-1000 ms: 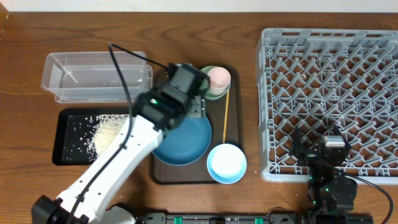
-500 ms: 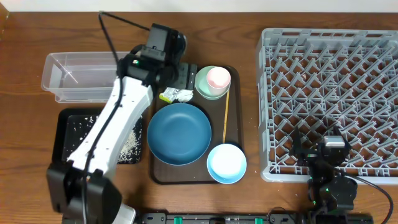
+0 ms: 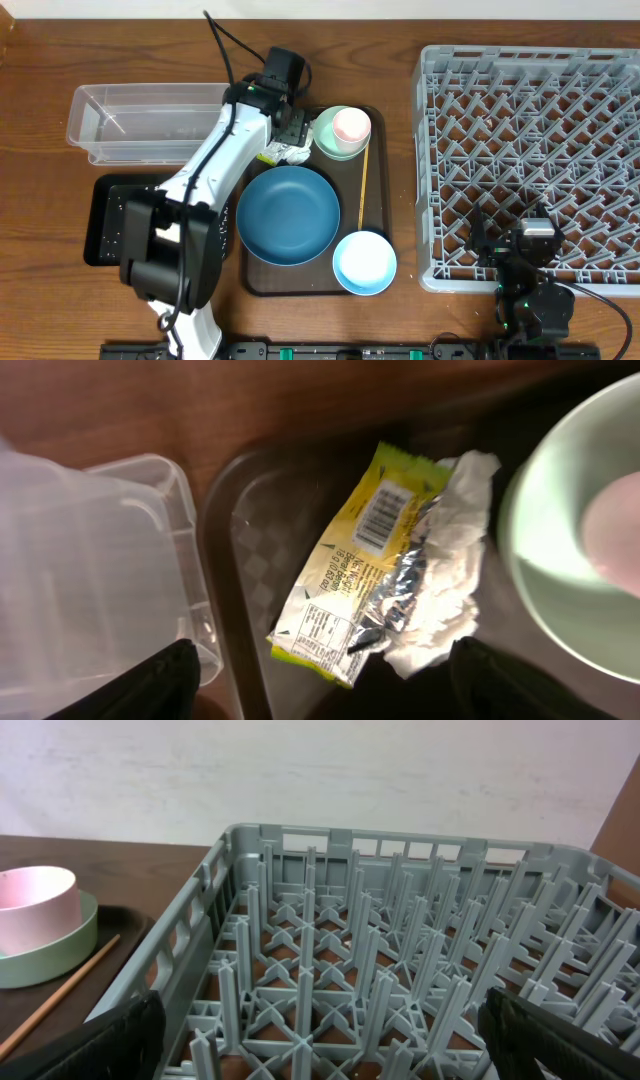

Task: Sort waste into correct bins and load items into the dishwasher rack
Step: 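Move the left gripper to the snack wrapper and grasp it, then carry the wrapper with the left gripper and drop it in the clear container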

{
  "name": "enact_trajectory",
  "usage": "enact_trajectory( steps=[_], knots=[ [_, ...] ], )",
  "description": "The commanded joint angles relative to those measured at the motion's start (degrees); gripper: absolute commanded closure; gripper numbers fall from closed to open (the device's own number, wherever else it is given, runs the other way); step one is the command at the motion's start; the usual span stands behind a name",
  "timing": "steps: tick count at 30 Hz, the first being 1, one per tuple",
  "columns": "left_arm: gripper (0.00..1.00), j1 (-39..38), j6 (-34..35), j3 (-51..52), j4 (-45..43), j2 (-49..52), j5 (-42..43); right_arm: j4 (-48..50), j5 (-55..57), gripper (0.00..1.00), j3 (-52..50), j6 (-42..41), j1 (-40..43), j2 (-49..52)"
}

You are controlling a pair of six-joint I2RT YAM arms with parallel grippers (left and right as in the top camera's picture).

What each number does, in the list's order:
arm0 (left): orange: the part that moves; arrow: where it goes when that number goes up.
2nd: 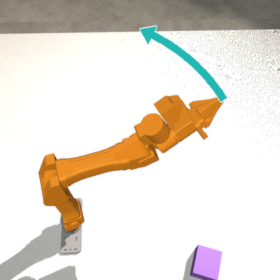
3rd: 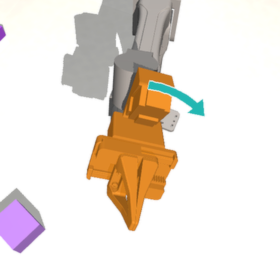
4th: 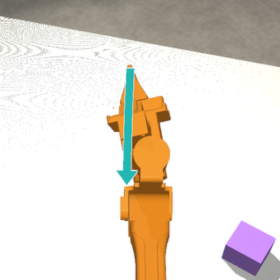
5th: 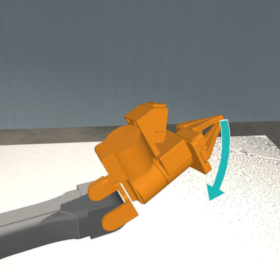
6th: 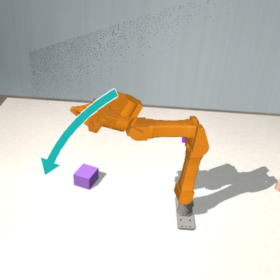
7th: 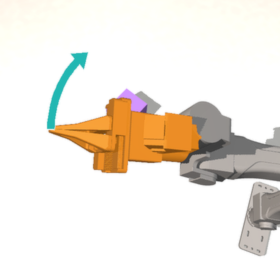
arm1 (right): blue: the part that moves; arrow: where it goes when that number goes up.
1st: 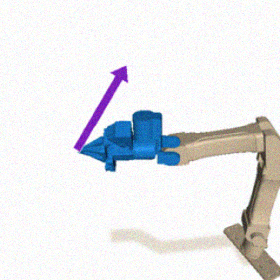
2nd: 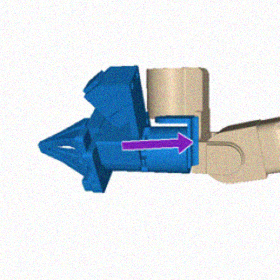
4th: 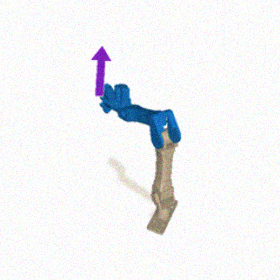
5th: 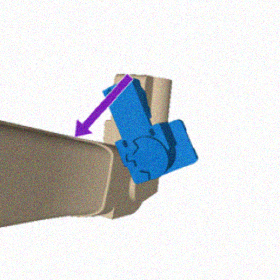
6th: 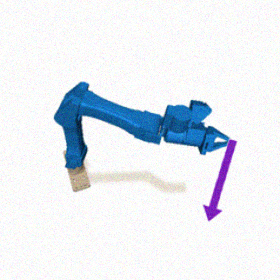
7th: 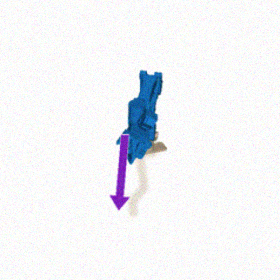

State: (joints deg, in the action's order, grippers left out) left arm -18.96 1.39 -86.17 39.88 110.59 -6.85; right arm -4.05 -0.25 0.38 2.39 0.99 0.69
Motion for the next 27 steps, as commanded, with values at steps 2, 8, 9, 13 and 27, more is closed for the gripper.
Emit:
enact_trajectory(
  steps=[2, 8, 9, 13, 27],
  knots=[
    [0.21, 0.13, -0.74, -0.94, 0.07, 3.56, -0.50, -0.26, -0.17, 0.01, -0.07, 0.90, 0.26, -0.31],
    [0.21, 0.13, -0.74, -0.90, -0.33, 7.48, 0.39, -0.26, -0.17, 0.01, -0.07, 0.90, 0.26, -0.31],
    [0.21, 0.13, -0.76, -0.90, -0.42, 7.91, 0.39, -0.26, -0.17, 0.01, -0.07, 0.90, 0.26, -0.31],
    [0.22, 0.13, -0.76, -0.90, -1.22, 9.03, 0.39, -0.26, -0.17, 0.01, -0.07, 0.90, 0.26, -0.31],
    [0.94, 0.13, -0.04, -0.81, -0.92, 8.48, 0.39, -0.26, -0.17, 0.01, -0.07, 0.90, 0.26, -0.31]
  ],
)
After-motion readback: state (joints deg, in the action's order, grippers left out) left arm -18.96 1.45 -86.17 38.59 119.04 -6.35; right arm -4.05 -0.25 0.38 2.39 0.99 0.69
